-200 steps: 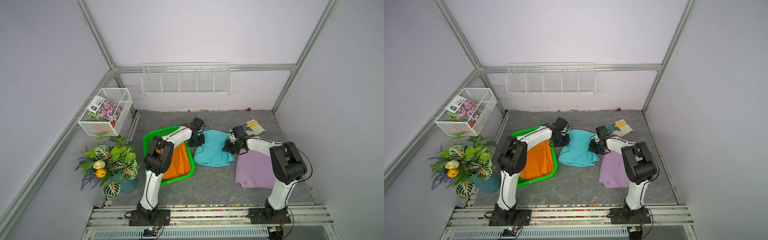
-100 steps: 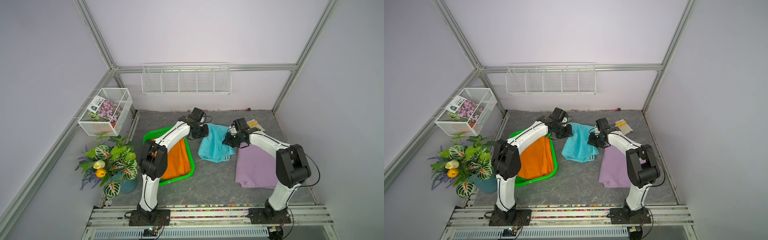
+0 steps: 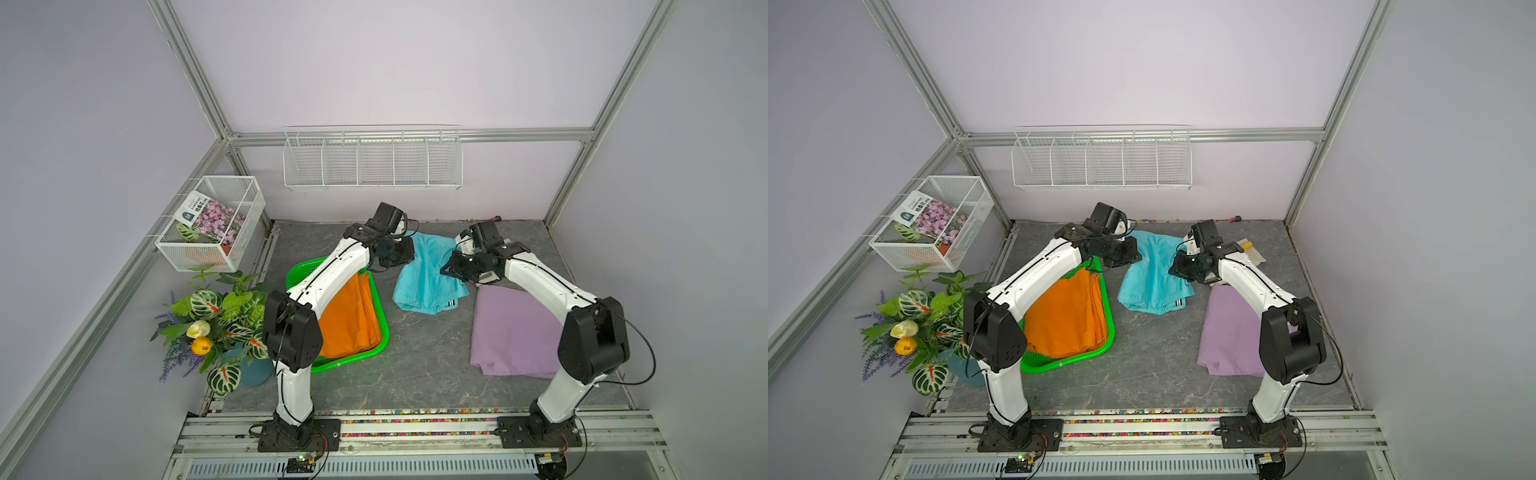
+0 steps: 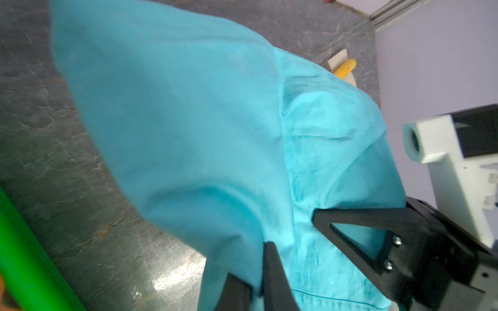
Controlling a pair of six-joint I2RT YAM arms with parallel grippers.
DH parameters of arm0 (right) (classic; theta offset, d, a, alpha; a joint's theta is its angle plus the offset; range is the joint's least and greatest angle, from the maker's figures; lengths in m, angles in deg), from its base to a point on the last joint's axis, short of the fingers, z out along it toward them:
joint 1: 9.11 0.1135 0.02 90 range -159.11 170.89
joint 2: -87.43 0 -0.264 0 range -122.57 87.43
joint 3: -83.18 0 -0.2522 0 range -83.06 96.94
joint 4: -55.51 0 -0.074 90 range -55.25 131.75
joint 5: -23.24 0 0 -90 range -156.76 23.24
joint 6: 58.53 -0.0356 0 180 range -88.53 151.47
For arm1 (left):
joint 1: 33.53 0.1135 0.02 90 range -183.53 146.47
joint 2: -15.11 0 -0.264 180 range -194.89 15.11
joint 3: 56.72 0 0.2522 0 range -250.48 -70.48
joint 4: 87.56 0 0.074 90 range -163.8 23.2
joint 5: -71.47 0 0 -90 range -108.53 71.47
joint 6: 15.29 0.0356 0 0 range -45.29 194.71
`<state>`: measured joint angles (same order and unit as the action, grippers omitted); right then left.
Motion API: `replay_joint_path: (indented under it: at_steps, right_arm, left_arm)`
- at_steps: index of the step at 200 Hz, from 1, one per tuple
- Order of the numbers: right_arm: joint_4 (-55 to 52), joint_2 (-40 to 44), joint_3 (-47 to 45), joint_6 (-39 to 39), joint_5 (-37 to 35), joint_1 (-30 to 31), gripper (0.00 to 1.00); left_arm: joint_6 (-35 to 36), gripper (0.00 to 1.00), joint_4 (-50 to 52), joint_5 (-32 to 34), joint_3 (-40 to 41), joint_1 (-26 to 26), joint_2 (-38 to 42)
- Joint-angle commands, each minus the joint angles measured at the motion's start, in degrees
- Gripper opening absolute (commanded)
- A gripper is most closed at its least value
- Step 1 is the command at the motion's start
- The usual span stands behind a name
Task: Put the folded long pants in the basket
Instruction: Place the long pant in the basket.
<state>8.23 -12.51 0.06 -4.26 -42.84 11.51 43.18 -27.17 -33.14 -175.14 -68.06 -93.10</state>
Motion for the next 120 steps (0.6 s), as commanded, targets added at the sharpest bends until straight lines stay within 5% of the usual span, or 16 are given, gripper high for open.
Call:
replay_joint_path:
  at_steps: [1,83,120]
  right_arm:
    - [-0.43,0.75,5.06,2.17,2.21,3.34,0.0]
    - [-5.16,-6.46,24.64,2.59,1.79,14.08,0.0]
    - [-7.02,-12.4,33.63,2.26,1.77,20.1,0.0]
  left_arm:
    - [-1.27,0.0,0.15,1.08,2.29,-0.37,5.57]
    - [-2.89,0.0,3.58,18.58,12.37,0.36,24.33]
    - [-3.83,0.0,3.27,17.62,20.52,7.76,33.5]
